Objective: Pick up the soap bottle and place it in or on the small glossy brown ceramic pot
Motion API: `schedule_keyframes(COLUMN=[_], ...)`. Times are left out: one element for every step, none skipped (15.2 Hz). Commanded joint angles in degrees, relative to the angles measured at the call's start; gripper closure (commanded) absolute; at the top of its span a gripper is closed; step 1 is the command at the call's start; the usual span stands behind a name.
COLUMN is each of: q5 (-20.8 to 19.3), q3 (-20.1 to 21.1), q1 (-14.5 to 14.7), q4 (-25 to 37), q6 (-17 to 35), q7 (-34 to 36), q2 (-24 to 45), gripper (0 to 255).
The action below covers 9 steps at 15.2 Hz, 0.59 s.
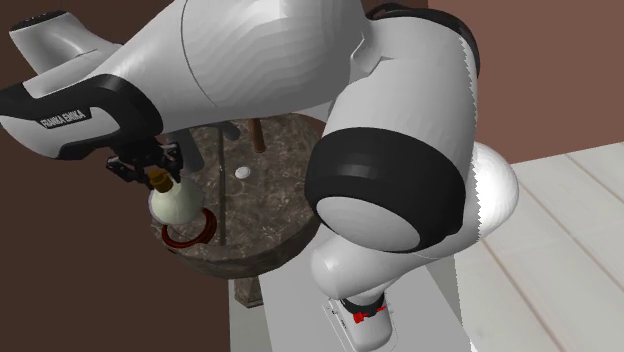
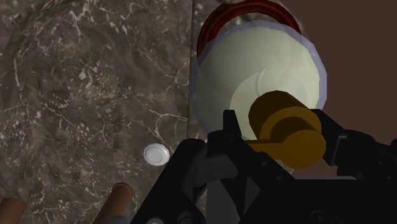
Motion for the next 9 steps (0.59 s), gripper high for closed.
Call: schedule_keyframes(q5=[0.0, 0.0, 0.0, 0.0, 0.0, 0.0, 0.09, 0.13, 0.12], q3=[0.0, 0.0, 0.0, 0.0, 0.0, 0.0, -0.25, -0.47, -0.65], q1=[0.0, 0.0, 0.0, 0.0, 0.0, 0.0, -0.03, -0.08, -0.15], q4=[0.01, 0.01, 0.02, 0.02, 0.02, 0.02, 1.67, 3.41, 5.22], q6=[0.01, 0.01, 0.01, 0.01, 0.01, 0.01, -1.93, -3.87, -5.79], q7=[0.0, 0.0, 0.0, 0.0, 0.0, 0.0, -0.11, -0.18, -0.2], q2=[-0.01, -0.01, -0.01, -0.01, -0.01, -0.01, -0.35, -0.59, -0.73], gripper=[0, 0, 0, 0, 0, 0, 0, 0, 0])
